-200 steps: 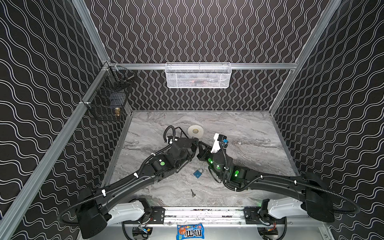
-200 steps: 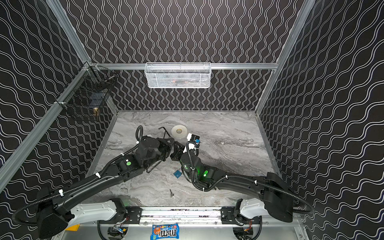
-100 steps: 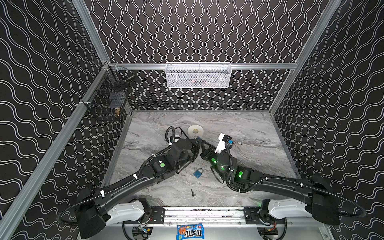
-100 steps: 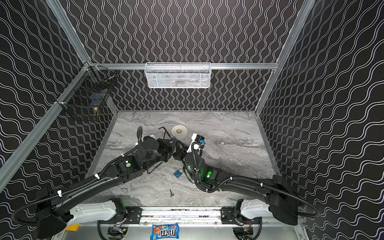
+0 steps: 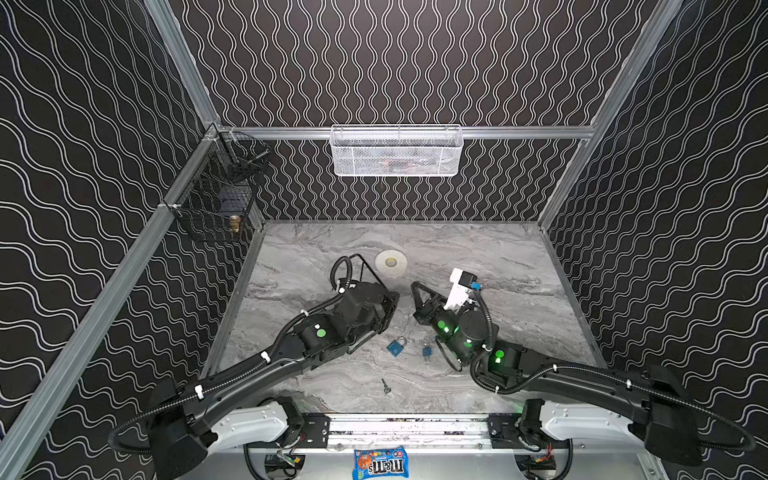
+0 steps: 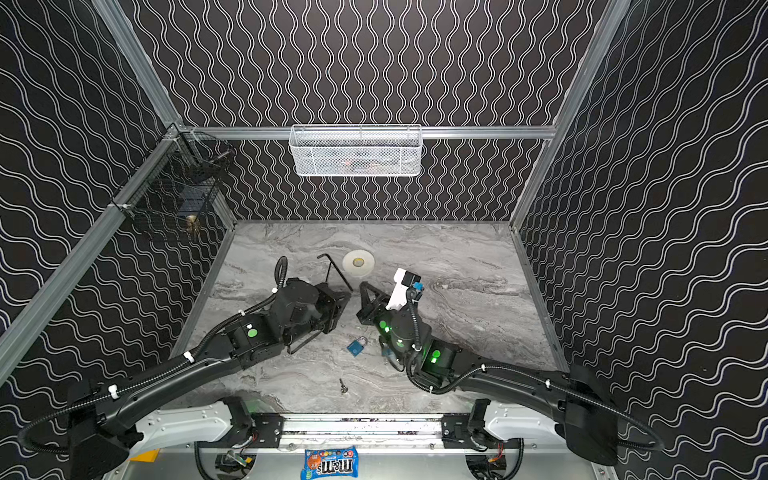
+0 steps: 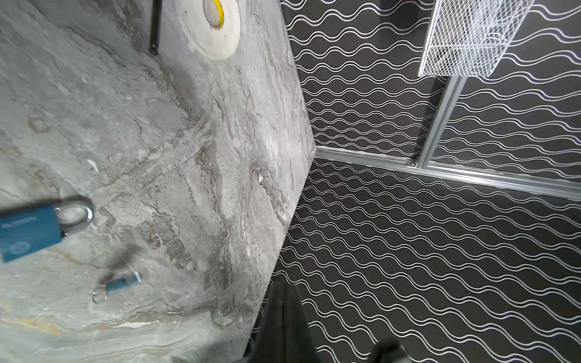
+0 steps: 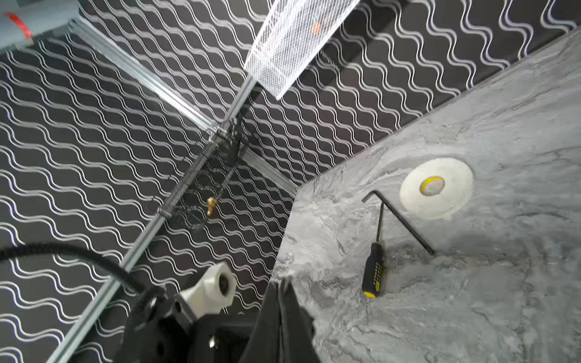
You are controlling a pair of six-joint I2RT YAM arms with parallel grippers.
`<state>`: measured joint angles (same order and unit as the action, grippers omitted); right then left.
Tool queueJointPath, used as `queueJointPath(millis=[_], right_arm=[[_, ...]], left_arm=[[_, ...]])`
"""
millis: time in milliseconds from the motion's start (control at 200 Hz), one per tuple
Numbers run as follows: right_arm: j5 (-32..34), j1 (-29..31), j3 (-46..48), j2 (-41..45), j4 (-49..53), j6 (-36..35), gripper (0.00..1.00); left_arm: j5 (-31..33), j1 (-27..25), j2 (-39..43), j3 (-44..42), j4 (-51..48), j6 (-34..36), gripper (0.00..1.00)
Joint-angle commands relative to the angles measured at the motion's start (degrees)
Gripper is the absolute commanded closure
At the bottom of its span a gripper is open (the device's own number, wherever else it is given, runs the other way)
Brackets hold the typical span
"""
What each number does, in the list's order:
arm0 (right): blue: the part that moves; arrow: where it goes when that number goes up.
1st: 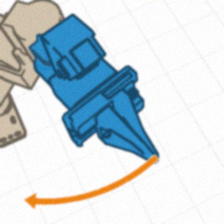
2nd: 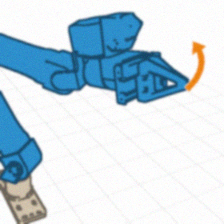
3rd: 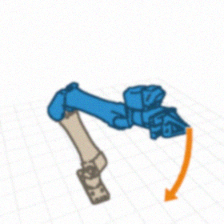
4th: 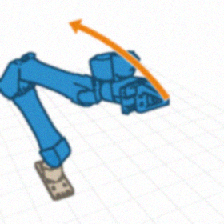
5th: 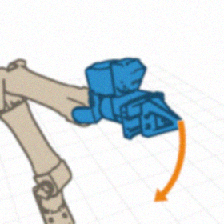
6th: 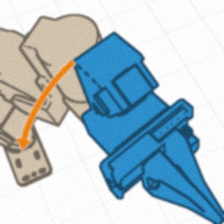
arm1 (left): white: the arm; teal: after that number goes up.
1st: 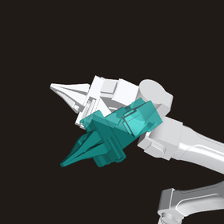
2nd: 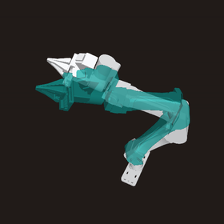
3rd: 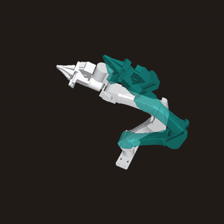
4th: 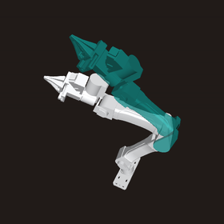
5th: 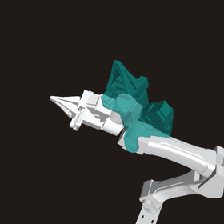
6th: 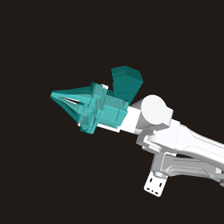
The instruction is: Unlock with the key
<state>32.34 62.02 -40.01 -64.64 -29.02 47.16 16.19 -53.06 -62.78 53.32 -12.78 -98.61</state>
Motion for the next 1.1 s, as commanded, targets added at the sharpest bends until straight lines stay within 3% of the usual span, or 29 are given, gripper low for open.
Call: queueJointPath(millis=[0,140,260,455,515,596,741,871,956,1091], right_arm=[[-5.8,-4.0,-1.3,1.0,11.0,3.8,0.87],[-15.8,-13.0,-0.7,2.9,24.5,5.4,0.76],[-21.1,-16.8,-4.0,1.0,41.7,1.6,0.67],[-30.1,-16.1,-1.0,0.3,57.3,-4.1,0.52],[-31.1,-12.5,0.6,0.0,58.1,-3.4,0.5],[-27.1,-6.1,0.8,-2.3,60.8,-0.5,0.42],[-28.2,-1.0,0.8,-7.8,57.6,-2.7,0.41],[-21.0,-1.0,-1.8,-13.6,62.4,-2.8,0.42],[-23.7,-1.2,-1.9,-15.9,59.3,-6.7,0.47],[-22.6,-1.3,-2.9,-18.3,58.0,-8.8,0.56]], left_arm=[[2.3,0.8,1.1,-0.8,-3.0,2.9,0.9],[1.9,3.3,3.0,-1.2,-6.4,12.7,0.74],[0.5,5.9,4.8,-2.1,-11.4,22.7,0.7],[-2.4,6.6,7.1,-4.2,-15.3,37.4,0.67],[-2.5,6.6,7.4,-5.8,-16.4,38.1,0.66],[-4.3,6.7,7.4,-8.4,-12.3,40.6,0.66],[-6.1,6.7,5.7,-8.5,-11.9,44.4,0.67],[-7.1,6.8,5.4,-8.6,-11.6,46.6,0.67],[-6.9,6.8,5.6,-8.9,-12.1,46.5,0.67],[-7.8,7.5,5.7,-9.6,-12.1,46.5,0.67]])
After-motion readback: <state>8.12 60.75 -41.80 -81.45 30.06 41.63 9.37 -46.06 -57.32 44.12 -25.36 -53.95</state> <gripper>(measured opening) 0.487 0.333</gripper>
